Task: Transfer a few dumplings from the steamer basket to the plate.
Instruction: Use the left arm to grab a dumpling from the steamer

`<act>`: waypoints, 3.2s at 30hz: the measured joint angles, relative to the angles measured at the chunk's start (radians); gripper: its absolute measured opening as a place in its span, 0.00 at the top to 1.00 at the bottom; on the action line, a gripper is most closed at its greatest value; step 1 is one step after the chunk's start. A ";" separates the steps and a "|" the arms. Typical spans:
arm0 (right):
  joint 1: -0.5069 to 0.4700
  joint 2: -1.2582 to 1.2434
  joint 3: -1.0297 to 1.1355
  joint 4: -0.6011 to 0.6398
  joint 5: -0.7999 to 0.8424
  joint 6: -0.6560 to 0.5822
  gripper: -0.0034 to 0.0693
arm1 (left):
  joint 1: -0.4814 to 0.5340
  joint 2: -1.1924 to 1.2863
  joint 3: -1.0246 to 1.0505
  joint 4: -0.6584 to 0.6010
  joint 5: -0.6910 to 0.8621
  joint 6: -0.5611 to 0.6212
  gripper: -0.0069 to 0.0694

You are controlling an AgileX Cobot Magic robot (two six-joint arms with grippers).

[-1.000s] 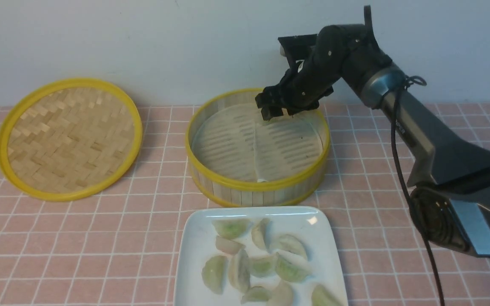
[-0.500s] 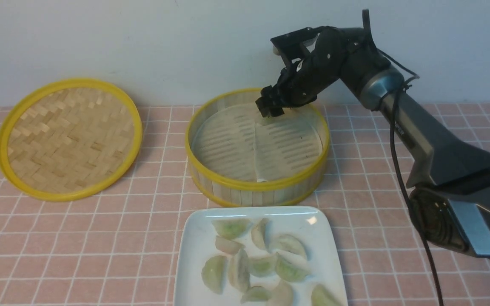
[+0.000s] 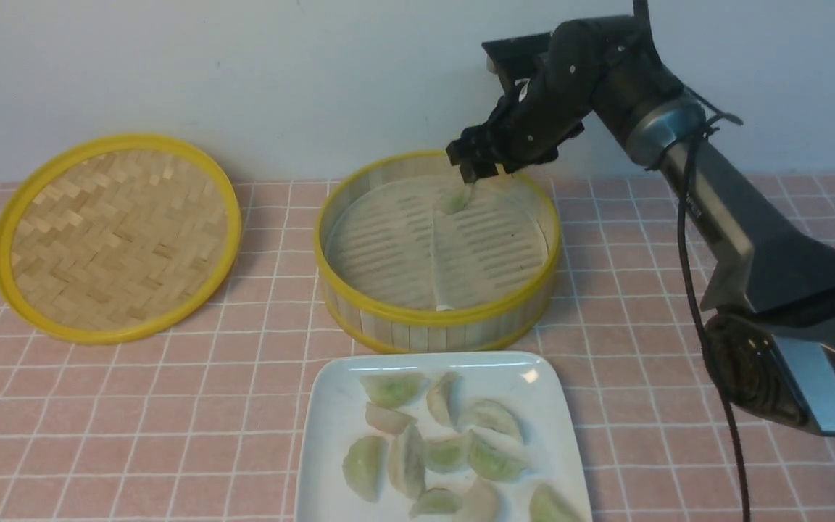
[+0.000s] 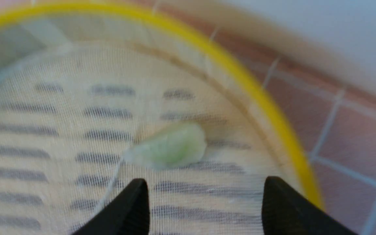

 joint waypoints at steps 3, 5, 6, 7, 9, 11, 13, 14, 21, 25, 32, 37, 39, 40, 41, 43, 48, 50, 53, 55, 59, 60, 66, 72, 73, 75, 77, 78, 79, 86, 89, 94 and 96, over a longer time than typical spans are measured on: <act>-0.001 -0.071 -0.022 0.018 0.000 0.081 0.50 | 0.000 0.150 -0.105 -0.005 -0.014 0.032 0.92; -0.001 -0.110 -0.009 0.056 0.000 0.080 0.58 | 0.000 0.242 -0.166 -0.022 -0.032 0.055 0.92; -0.001 -0.120 0.000 0.071 0.000 0.073 0.62 | 0.000 0.283 -0.192 -0.035 -0.040 0.062 0.92; -0.001 -0.130 0.008 0.082 0.000 0.063 0.66 | 0.000 0.312 -0.210 -0.047 -0.050 0.066 0.92; -0.001 -0.133 0.021 0.082 0.000 0.041 0.74 | 0.000 0.366 -0.238 -0.079 -0.070 0.071 0.92; -0.001 -0.124 0.031 0.070 0.000 0.024 0.78 | 0.000 0.385 -0.244 -0.099 -0.083 0.072 0.91; -0.001 -0.093 0.045 0.057 0.000 0.013 0.81 | 0.000 0.409 -0.252 -0.118 -0.132 0.078 0.91; -0.001 -0.085 0.052 0.057 0.001 0.013 0.81 | 0.000 0.426 -0.266 -0.121 -0.151 0.082 0.91; -0.001 -0.161 0.148 0.109 0.011 0.017 0.91 | 0.024 0.687 -0.503 -0.230 -0.181 0.239 0.90; -0.001 -0.333 0.363 0.075 0.003 0.018 0.96 | 0.095 0.851 -0.648 -0.425 -0.178 0.415 0.90; -0.001 -0.754 0.914 -0.048 -0.004 0.011 0.97 | 0.174 1.213 -0.961 -0.756 -0.178 0.752 0.90; -0.001 -0.991 1.166 -0.089 -0.004 0.007 0.97 | 0.169 1.524 -1.279 -0.807 -0.118 0.771 0.90; -0.002 -1.059 1.222 -0.095 -0.004 0.007 0.97 | 0.167 1.613 -1.381 -0.807 -0.096 0.770 0.90; -0.002 -1.135 1.276 -0.097 -0.004 0.010 0.97 | 0.165 1.719 -1.508 -0.807 -0.072 0.770 0.90; -0.002 -1.171 1.298 -0.098 -0.003 0.013 0.97 | 0.163 1.752 -1.550 -0.807 -0.068 0.770 0.90; -0.002 -1.263 1.344 -0.108 -0.003 0.027 0.97 | 0.163 1.859 -1.690 -0.805 -0.054 0.779 0.90; -0.002 -1.415 1.379 -0.134 0.003 0.068 0.97 | 0.161 2.025 -1.900 -0.799 -0.085 0.814 0.87; -0.002 -1.454 1.381 -0.134 0.004 0.083 0.97 | 0.161 2.071 -1.934 -0.796 -0.124 0.819 0.84; -0.002 -1.510 1.381 -0.134 0.006 0.101 0.97 | 0.161 2.133 -1.945 -0.783 -0.216 0.845 0.72; -0.002 -1.533 1.381 -0.134 0.007 0.105 0.97 | 0.161 2.155 -1.945 -0.767 -0.234 0.859 0.65; -0.002 -1.557 1.381 -0.134 0.012 0.105 0.97 | 0.161 2.192 -1.945 -0.701 -0.285 0.869 0.47; -0.002 -1.558 1.381 -0.134 0.013 0.105 0.97 | 0.161 2.196 -1.945 -0.692 -0.294 0.870 0.45; -0.002 -1.558 1.385 -0.134 0.014 0.105 0.97 | 0.161 2.231 -1.945 -0.663 -0.373 0.879 0.38; -0.002 -1.558 1.386 -0.134 0.014 0.107 0.97 | 0.161 2.235 -1.945 -0.678 -0.379 0.896 0.38; -0.002 -1.558 1.386 -0.134 0.015 0.107 0.97 | 0.161 2.235 -1.946 -0.678 -0.380 0.902 0.38; -0.002 -1.559 1.386 -0.134 0.015 0.107 0.97 | 0.161 2.237 -1.946 -0.673 -0.380 0.936 0.38; -0.002 -1.559 1.386 -0.134 0.015 0.107 0.97 | 0.161 2.243 -1.946 -0.671 -0.380 0.967 0.38; -0.002 -1.559 1.386 -0.134 0.015 0.107 0.97 | 0.161 2.247 -1.946 -0.671 -0.380 0.974 0.38; -0.002 -1.559 1.386 -0.134 0.015 0.107 0.97 | 0.161 2.253 -1.947 -0.673 -0.380 0.989 0.38; -0.002 -1.559 1.386 -0.129 0.015 0.107 0.97 | 0.161 2.275 -1.947 -0.689 -0.391 1.037 0.38; -0.002 -1.559 1.386 -0.134 0.015 0.109 0.97 | 0.165 2.281 -1.947 -0.740 -0.404 1.063 0.38; -0.002 -1.559 1.386 -0.134 0.015 0.129 0.97 | 0.183 2.304 -1.947 -0.899 -0.416 1.200 0.51; -0.002 -1.559 1.386 -0.126 0.015 0.131 0.97 | 0.186 2.310 -1.947 -0.931 -0.417 1.236 0.61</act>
